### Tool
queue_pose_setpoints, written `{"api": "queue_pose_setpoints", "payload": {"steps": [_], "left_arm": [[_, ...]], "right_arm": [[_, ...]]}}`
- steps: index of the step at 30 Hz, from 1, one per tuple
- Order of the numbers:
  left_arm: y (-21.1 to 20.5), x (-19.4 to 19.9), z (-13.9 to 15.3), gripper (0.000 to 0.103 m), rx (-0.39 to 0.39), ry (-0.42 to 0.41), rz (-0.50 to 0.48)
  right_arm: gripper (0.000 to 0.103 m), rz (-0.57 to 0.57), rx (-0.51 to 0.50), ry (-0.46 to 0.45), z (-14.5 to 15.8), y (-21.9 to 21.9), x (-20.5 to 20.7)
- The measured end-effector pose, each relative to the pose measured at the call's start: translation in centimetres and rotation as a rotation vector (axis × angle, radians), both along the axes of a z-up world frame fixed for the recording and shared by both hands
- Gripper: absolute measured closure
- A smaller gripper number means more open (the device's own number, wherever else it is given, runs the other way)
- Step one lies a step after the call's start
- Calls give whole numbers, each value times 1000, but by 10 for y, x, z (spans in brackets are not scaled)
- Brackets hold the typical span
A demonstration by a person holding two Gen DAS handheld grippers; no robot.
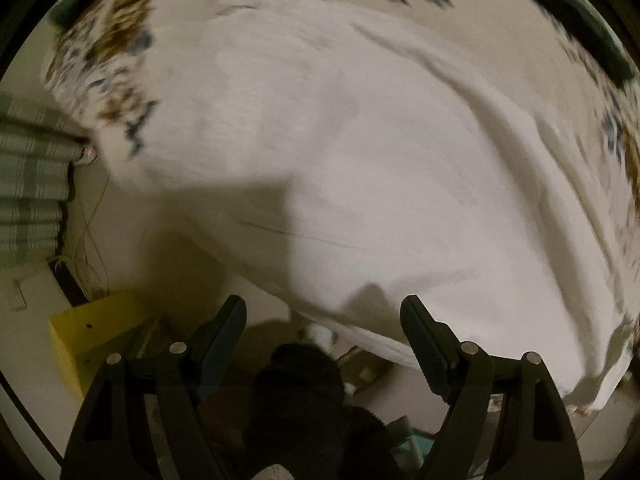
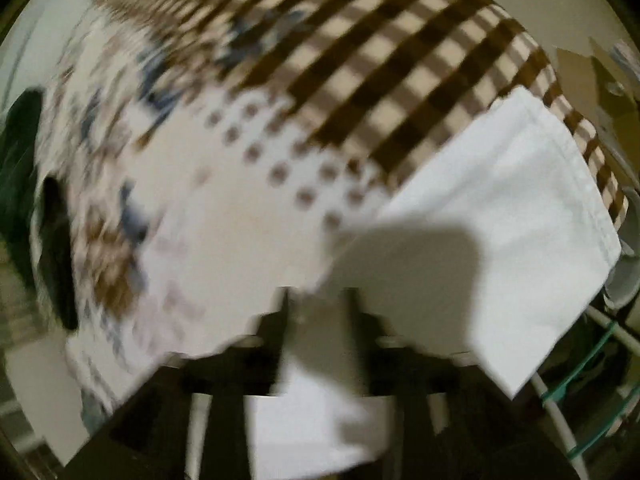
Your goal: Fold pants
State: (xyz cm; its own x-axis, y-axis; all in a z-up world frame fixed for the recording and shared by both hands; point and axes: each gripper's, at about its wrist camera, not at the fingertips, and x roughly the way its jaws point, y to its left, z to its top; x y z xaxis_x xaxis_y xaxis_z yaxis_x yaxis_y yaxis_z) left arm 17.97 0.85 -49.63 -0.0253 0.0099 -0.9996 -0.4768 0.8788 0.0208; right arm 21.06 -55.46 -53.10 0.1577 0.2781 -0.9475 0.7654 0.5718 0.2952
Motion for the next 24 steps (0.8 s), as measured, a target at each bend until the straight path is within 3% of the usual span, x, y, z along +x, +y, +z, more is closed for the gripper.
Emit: {"api": "queue_pose_setpoints", "payload": {"steps": [4, 7, 12, 14, 15, 17, 19, 21, 22, 24], "left_arm": [[41, -3, 12, 25, 25, -43, 91], [70, -6, 7, 25, 43, -47, 144], [110, -6, -16, 25, -55, -33, 266], [119, -4, -27, 25, -96, -22, 291], [122, -2, -32, 29, -122, -28, 305], [127, -1, -38, 48, -142, -49, 301], [128, 1, -41, 78, -169, -88, 294], [126, 4, -38, 89, -175, -110, 290], [123, 6, -32, 92, -173, -131, 283], [114, 11, -20, 94, -155, -158, 255]], "right_arm": [[49, 77, 84, -28, 14, 58, -32], [48, 100, 186, -13, 3, 122, -59], [48, 95, 347, 19, -38, 226, -80], [48, 90, 347, 29, -48, 253, -80], [48, 85, 339, 28, -52, 262, -81], [48, 60, 321, 25, -60, 279, -81], [48, 22, 296, 40, -68, 288, -82], [52, -15, 270, 42, -74, 295, -84], [56, -24, 252, 45, -74, 298, -85], [89, -20, 212, 53, -73, 304, -87]]}}
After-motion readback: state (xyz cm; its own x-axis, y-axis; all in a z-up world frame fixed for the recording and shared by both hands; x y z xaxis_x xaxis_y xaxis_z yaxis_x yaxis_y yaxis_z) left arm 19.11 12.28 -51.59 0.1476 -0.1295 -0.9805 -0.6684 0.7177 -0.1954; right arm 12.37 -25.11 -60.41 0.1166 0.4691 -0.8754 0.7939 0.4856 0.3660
